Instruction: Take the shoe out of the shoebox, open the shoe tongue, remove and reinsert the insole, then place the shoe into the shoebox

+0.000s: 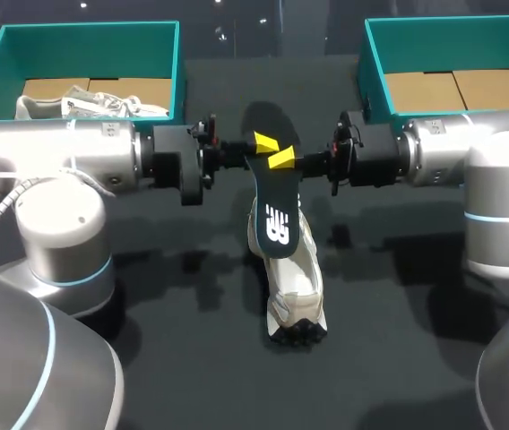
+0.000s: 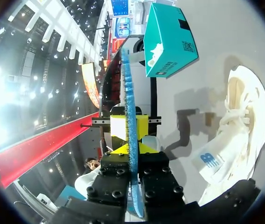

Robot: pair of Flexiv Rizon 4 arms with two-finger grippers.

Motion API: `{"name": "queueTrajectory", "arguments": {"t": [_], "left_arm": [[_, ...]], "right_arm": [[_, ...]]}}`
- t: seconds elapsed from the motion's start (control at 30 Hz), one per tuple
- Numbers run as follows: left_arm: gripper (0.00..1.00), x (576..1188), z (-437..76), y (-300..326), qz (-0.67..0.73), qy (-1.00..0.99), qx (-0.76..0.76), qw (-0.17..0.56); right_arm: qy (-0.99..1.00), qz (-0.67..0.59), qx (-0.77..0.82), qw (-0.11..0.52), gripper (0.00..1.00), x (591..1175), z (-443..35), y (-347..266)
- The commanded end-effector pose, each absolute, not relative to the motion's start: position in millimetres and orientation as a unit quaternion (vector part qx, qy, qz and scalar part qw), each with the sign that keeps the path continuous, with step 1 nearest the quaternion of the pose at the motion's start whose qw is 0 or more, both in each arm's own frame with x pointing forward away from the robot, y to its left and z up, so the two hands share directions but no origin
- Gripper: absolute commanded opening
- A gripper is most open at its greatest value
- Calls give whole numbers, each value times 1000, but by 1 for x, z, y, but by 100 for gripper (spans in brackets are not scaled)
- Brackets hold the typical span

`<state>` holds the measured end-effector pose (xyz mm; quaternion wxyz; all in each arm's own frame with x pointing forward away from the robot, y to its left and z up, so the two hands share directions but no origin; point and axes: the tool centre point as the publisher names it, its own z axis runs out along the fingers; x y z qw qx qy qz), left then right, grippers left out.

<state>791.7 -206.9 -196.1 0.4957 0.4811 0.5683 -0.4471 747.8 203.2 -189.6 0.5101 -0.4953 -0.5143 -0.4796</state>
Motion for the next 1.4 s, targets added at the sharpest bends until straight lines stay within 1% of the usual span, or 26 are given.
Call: {"name": "queueTrajectory", "arguments": {"t": [0.03,0.07,0.1,0.13,0.17,0.2,0.37,0.47,0.5,0.57,0.6,0.9,0.93,1.07,1.17,1.2,1.4], "left_arm": [[0,793,-197,-214,-446,570,483,494],[0,793,-198,-214,-445,570,483,493],[0,793,-198,-214,-445,570,483,493],[0,792,-198,-214,-445,571,484,493],[0,792,-198,-214,-444,571,484,492],[0,791,-198,-213,-444,571,484,492],[0,785,-195,-202,-442,578,482,489],[0,779,-194,-194,-457,588,472,472],[0,776,-193,-192,-461,592,470,464],[0,769,-191,-187,-477,597,464,447],[0,765,-188,-182,-455,591,486,455],[0,765,-188,-182,-455,591,486,455],[0,761,-187,-184,-465,590,482,450],[0,750,-183,-182,-514,610,448,404],[0,738,-179,-180,-568,631,403,340],[0,733,-175,-178,-569,626,416,334],[0,733,-175,-178,-569,626,416,334]], "right_arm": [[-513,-478,-495,513,0,749,-192,204],[-511,-479,-495,514,0,749,-192,203],[-510,-481,-494,515,6,749,-192,202],[-510,-483,-492,515,37,749,-192,201],[-511,-486,-488,514,84,749,-192,198],[-516,-488,-483,513,100,749,-191,194],[-552,-502,-433,506,100,747,-187,165],[-624,-500,-378,466,100,744,-183,153],[-643,-497,-377,443,100,743,-184,148],[-653,-478,-390,440,100,745,-189,142],[-653,-478,-390,440,100,745,-189,142],[-653,-478,-390,440,100,745,-189,142],[-676,-469,-376,428,100,745,-190,142],[-704,-506,-331,374,100,741,-205,119],[-745,-517,-297,300,100,733,-219,103],[-765,-496,-297,283,100,730,-226,100],[-765,-496,-297,283,100,730,-226,100]]}}
